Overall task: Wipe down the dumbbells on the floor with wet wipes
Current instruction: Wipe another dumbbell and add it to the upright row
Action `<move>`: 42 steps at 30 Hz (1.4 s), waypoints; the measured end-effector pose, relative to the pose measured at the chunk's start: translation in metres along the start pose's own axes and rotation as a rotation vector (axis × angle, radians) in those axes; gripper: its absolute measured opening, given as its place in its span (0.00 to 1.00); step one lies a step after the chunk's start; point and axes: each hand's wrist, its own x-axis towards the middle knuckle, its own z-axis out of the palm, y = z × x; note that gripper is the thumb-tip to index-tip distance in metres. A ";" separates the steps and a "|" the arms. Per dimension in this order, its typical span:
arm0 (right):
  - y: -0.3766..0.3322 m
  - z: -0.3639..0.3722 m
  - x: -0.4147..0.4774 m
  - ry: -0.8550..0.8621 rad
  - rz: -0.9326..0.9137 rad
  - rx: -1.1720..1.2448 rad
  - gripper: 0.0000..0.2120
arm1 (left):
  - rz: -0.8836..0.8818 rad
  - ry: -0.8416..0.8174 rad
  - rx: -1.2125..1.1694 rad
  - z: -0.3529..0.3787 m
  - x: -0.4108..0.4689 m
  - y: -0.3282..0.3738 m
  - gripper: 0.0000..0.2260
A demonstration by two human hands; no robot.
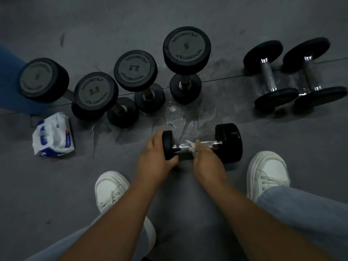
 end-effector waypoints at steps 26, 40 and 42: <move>-0.011 -0.005 0.025 0.133 0.056 -0.195 0.11 | -0.025 -0.069 0.019 0.010 0.010 0.007 0.53; -0.020 -0.022 0.069 -0.180 -0.292 -0.647 0.14 | -0.132 -0.067 0.058 -0.006 0.031 0.018 0.43; -0.021 -0.030 0.075 -0.351 -0.312 -0.650 0.13 | -0.176 -0.170 0.062 -0.010 0.035 0.016 0.40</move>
